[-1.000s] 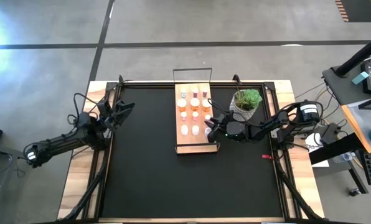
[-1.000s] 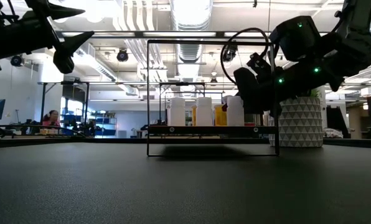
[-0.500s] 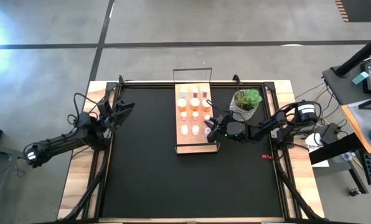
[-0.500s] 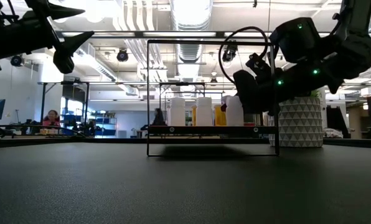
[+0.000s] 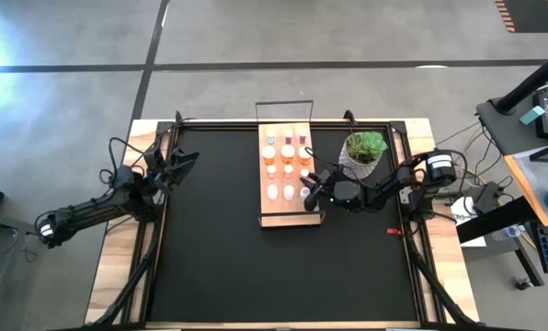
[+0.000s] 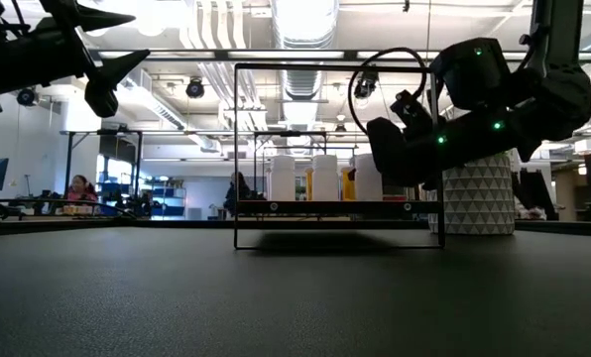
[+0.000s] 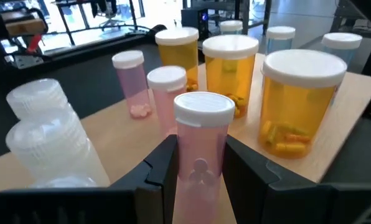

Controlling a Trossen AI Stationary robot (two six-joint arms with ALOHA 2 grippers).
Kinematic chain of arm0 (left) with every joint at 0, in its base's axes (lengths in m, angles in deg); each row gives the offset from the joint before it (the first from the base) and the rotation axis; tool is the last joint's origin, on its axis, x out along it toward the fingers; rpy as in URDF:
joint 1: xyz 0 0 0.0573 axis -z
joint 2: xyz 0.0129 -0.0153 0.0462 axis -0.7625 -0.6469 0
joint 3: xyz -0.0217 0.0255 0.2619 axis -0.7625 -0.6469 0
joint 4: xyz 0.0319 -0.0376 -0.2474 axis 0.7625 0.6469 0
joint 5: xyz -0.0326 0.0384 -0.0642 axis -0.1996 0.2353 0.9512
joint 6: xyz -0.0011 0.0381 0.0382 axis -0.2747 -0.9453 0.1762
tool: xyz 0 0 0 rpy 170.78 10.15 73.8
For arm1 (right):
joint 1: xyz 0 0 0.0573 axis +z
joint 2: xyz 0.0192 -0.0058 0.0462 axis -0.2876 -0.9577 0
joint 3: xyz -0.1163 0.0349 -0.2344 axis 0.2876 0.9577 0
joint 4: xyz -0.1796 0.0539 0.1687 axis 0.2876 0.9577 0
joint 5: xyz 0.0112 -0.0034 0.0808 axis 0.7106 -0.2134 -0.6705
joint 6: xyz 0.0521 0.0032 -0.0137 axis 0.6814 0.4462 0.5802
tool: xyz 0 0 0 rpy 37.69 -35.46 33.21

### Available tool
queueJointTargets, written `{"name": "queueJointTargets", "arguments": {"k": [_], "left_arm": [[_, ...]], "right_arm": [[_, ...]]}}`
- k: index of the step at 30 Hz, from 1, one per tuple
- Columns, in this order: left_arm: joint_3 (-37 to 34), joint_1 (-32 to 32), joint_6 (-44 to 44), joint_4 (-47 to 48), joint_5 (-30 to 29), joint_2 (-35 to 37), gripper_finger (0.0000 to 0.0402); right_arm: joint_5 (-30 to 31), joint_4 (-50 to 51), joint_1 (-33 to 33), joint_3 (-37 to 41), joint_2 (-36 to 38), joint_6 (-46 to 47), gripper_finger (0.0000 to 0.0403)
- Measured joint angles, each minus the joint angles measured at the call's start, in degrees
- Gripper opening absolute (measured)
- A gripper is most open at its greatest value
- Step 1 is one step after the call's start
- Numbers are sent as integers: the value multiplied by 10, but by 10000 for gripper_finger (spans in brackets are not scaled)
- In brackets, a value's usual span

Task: Pick and place medicine bottles onto shelf by color
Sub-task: Put the pink pill bottle on the shelf aligned with the pink pill bottle

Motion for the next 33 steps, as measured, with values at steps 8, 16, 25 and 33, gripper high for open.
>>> {"name": "queueJointTargets", "arguments": {"k": [8,16,25,33], "left_arm": [[0,0,0,0,0,0,224],[0,0,0,0,0,0,224],[0,0,0,0,0,0,224],[0,0,0,0,0,0,224]], "right_arm": [[3,-39,0,0,-29,1,100],[4,-48,-7,0,-37,-1,100],[3,-57,-15,0,-37,-20,100],[3,-63,-15,0,-47,-8,100]]}}
